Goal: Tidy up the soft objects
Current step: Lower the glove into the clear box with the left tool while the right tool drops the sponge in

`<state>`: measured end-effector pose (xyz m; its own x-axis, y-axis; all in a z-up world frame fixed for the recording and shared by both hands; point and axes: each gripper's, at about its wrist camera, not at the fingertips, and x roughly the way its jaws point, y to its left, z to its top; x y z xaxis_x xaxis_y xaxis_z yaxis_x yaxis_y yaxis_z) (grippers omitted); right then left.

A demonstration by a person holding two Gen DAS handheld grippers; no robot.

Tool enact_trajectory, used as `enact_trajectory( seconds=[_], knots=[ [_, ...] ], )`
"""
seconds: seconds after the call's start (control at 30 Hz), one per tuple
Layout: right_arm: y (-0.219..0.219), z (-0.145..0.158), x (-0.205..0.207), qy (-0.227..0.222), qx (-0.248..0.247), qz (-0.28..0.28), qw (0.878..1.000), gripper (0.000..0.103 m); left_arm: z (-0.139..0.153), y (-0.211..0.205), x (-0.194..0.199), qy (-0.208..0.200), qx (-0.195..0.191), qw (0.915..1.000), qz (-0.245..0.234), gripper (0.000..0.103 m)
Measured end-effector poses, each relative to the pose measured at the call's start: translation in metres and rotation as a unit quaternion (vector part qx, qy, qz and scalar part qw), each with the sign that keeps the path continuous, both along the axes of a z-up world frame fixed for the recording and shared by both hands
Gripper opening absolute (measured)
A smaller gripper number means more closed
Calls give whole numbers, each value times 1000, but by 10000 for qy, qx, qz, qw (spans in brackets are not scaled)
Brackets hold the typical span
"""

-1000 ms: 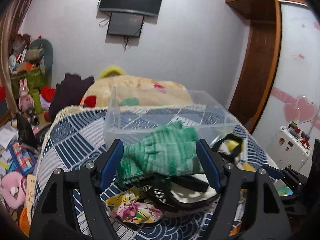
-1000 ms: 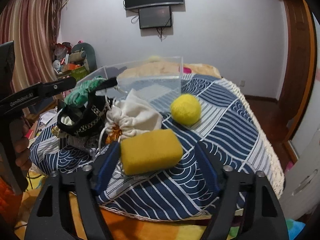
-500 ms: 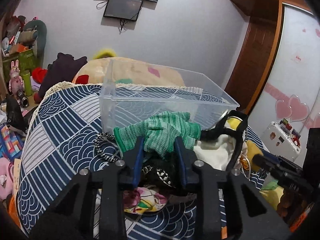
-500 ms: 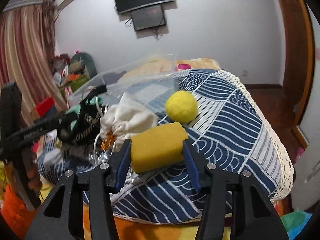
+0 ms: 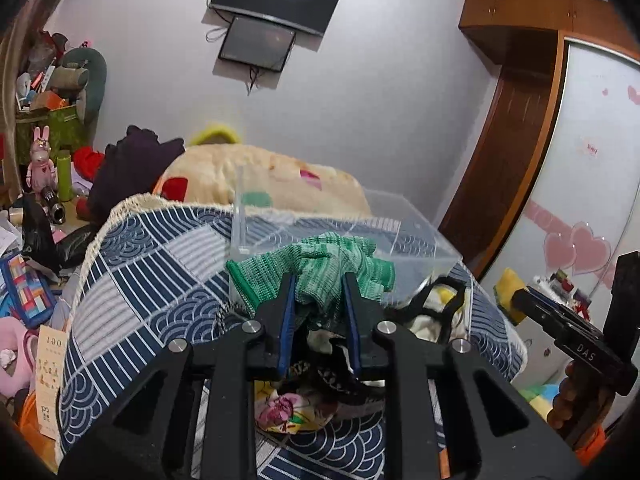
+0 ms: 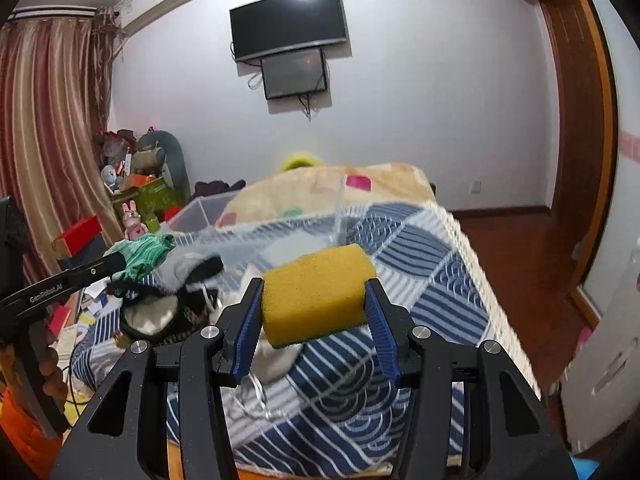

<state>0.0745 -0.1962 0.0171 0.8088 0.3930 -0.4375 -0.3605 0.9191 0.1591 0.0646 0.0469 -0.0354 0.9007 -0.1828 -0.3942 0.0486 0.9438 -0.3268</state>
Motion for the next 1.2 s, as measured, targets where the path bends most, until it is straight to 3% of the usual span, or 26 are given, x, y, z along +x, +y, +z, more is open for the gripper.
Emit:
enact_trajectory(
  seconds=[0.33,0.57,0.97,1.2],
  knots=[
    [27,23,22,-376,-17,242,9990,47,31,5,11,-385,123,9991,92,22],
    [42,28,49,-295,12,435,9986,47,41,-5,35,-510,520,9973,138,22],
    [71,4,110,555,-574,775,9938,47,24,-6,103,333,708,9968,-140,22],
    [82,-11,118,842,-1011,823,9879,47,7,-7,129,848,846,9922,-340,22]
  ],
)
